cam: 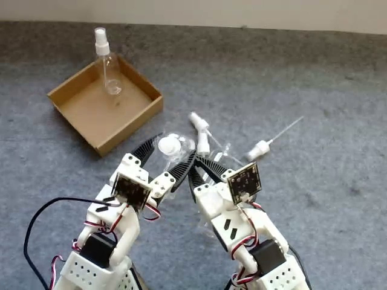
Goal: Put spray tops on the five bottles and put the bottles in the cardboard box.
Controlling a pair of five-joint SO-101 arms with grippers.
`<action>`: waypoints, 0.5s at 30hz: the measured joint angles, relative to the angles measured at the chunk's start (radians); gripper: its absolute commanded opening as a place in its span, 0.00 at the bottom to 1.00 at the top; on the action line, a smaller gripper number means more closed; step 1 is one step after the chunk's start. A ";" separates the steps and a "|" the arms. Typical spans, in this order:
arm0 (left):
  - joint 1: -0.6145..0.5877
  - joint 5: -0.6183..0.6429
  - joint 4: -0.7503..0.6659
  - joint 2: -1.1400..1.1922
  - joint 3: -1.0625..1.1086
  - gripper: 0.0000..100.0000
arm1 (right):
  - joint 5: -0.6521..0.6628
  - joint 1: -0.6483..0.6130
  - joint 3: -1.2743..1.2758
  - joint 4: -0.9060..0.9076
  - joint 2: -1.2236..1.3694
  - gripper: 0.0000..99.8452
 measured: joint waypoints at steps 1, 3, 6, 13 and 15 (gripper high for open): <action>0.000 0.000 0.017 0.000 0.000 0.15 | 0.000 0.000 0.000 0.015 0.000 0.02; -0.012 0.000 0.023 0.000 0.000 0.15 | 0.000 0.000 0.000 0.035 0.000 0.02; -0.091 0.000 0.025 0.000 0.000 0.15 | 0.000 0.000 0.000 0.038 0.000 0.02; -0.262 0.000 0.029 0.000 -0.011 0.15 | 0.000 0.000 0.000 0.038 0.000 0.02; -0.290 0.000 0.029 0.000 -0.012 0.15 | 0.000 0.000 0.000 0.038 0.000 0.02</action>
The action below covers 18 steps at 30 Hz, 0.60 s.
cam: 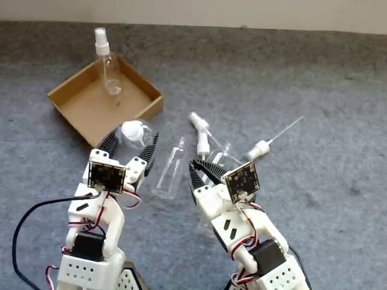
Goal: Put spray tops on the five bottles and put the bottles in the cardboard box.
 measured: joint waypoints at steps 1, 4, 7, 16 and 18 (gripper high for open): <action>-0.011 0.000 0.000 0.000 0.000 0.15 | 0.000 0.000 0.000 0.000 0.000 0.02; -0.029 0.000 0.003 0.000 0.000 0.15 | 0.000 0.000 0.000 0.000 0.000 0.02; -0.038 0.000 0.003 0.000 -0.038 0.15 | 0.000 0.000 0.000 0.000 0.000 0.02; -0.037 0.000 0.038 0.068 -0.172 0.15 | 0.000 0.000 0.000 0.000 0.000 0.02; -0.038 0.000 0.038 0.135 -0.216 0.15 | 0.000 0.000 0.000 0.000 0.000 0.02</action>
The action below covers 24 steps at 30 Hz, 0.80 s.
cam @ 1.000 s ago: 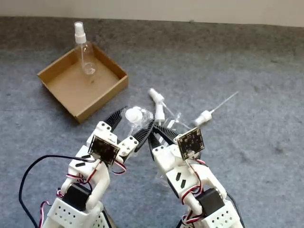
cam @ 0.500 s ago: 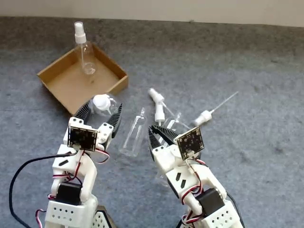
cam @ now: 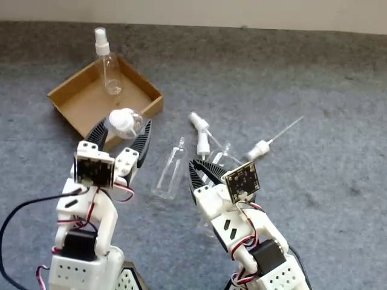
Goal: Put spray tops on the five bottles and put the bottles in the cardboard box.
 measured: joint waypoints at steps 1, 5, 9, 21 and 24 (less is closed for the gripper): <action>0.000 0.000 0.000 0.038 -0.025 0.15 | 0.000 0.000 0.000 0.000 0.000 0.02; 0.000 0.000 0.000 0.218 -0.126 0.15 | 0.000 0.000 0.000 0.000 0.000 0.02; 0.000 0.000 -0.020 0.410 -0.219 0.15 | 0.000 0.000 0.000 0.000 0.000 0.02; -0.003 0.000 -0.293 0.931 -0.379 0.15 | 0.000 0.005 0.000 0.040 0.000 0.02; -0.040 0.000 -0.330 1.063 -0.457 0.15 | 0.000 0.005 0.000 0.041 0.000 0.02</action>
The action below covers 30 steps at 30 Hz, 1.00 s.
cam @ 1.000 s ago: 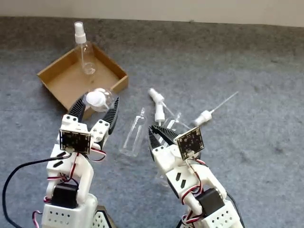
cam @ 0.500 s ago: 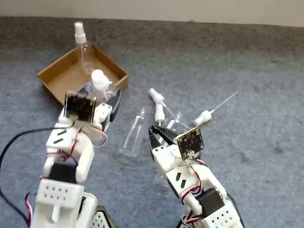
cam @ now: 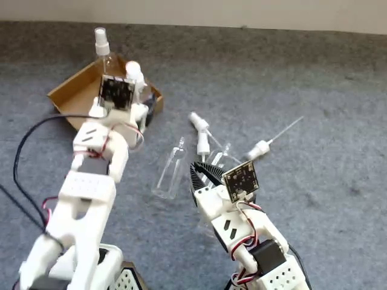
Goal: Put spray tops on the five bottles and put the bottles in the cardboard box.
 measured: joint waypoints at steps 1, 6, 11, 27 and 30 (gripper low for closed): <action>-0.017 0.000 -0.006 0.044 -0.026 0.15 | 0.000 0.000 0.000 0.000 0.000 0.02; -0.055 0.000 -0.012 0.206 -0.121 0.15 | 0.000 0.000 0.000 0.000 0.000 0.02; -0.068 0.015 -0.107 0.318 -0.155 0.15 | 0.000 0.000 0.000 0.000 0.000 0.02; -0.066 0.127 -0.336 0.588 -0.221 0.15 | 0.000 0.000 0.000 0.000 0.000 0.02; -0.066 0.127 -0.336 0.626 -0.238 0.15 | 0.000 0.000 0.000 0.000 0.000 0.02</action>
